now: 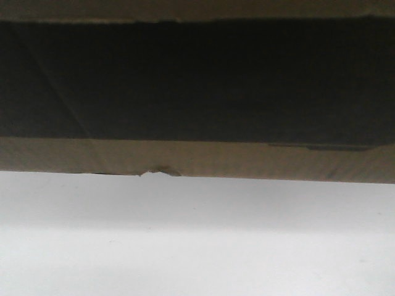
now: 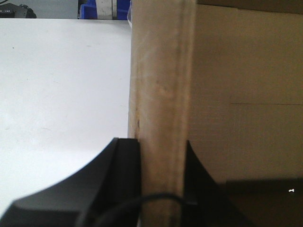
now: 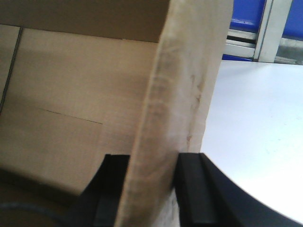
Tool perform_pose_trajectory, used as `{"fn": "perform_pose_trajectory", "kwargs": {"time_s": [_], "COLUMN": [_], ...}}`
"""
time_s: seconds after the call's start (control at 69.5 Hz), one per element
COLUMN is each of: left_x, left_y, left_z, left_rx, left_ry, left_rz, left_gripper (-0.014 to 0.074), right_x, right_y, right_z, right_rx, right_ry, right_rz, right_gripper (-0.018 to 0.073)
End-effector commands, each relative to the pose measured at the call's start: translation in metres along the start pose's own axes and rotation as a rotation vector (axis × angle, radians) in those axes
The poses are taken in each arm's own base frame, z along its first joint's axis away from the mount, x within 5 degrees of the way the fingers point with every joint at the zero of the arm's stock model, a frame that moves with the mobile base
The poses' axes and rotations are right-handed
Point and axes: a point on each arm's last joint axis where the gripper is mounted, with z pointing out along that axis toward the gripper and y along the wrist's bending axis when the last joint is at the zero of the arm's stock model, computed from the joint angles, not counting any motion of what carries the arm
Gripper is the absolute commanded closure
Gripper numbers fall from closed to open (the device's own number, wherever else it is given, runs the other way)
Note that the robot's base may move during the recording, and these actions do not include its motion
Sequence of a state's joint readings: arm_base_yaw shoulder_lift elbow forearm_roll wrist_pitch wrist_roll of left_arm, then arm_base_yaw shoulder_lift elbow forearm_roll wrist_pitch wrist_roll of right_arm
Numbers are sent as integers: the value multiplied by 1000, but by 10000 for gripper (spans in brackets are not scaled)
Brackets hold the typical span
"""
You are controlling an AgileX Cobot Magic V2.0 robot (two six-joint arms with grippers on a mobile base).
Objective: Grab box from left shelf to table start
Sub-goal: 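Lower the held box onto the white table with both grippers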
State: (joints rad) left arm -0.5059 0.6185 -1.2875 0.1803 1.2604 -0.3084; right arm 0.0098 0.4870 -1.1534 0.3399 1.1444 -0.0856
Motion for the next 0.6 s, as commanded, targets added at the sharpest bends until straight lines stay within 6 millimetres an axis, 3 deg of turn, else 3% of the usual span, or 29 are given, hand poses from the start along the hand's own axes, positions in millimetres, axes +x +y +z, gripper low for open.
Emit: {"fn": "perform_pose_trajectory", "kwargs": {"time_s": [0.0,0.59], "left_x": [-1,-8], "left_y": [0,-2], "left_z": [-10,-10], "left_rx": [18,43], "left_ry": [10,-67], "left_rz": [-30,-30], "left_gripper": [689,689], "right_x": [-16,-16], "right_y": [2,2], "right_z": [-4,-4], "right_rx": [-5,-5], "right_ry": [-120,-120], "right_rz": [-16,-16], "right_gripper": [501,501]}}
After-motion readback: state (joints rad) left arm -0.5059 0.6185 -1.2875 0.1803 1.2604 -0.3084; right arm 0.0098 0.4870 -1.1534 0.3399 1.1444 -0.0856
